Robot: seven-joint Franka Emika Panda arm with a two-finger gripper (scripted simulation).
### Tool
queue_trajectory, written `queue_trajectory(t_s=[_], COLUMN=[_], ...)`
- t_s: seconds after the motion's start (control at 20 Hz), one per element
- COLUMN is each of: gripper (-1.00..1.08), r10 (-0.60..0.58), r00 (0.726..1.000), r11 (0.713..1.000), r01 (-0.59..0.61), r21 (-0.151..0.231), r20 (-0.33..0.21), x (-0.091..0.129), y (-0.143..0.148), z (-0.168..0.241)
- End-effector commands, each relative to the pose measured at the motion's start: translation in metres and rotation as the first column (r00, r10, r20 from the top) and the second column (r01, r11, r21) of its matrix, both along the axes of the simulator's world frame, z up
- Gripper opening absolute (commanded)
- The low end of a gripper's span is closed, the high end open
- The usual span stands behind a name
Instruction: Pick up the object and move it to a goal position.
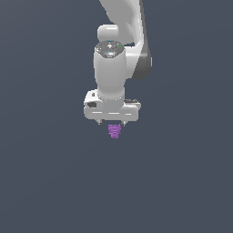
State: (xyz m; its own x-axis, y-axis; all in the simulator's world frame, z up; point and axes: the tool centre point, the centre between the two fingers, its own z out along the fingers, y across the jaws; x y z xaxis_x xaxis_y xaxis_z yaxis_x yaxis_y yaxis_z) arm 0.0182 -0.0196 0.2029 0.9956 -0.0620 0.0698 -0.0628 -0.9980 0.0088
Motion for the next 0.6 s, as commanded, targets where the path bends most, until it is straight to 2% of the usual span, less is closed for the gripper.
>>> queue_trajectory(t_s=[0.0,0.3,0.55], gripper=[1.0,1.0,1.0], r10=[-0.016,-0.095,-0.195], r00=[1.0,0.996,0.981], r11=[1.0,0.995,0.98], r01=[0.016,0.095,0.196], r21=[0.002,0.01,0.019], r20=[-0.001,-0.005,-0.012], x=[-0.001,-0.003,-0.007], y=[0.0,0.002,0.003], z=[-0.001,-0.008,-0.016])
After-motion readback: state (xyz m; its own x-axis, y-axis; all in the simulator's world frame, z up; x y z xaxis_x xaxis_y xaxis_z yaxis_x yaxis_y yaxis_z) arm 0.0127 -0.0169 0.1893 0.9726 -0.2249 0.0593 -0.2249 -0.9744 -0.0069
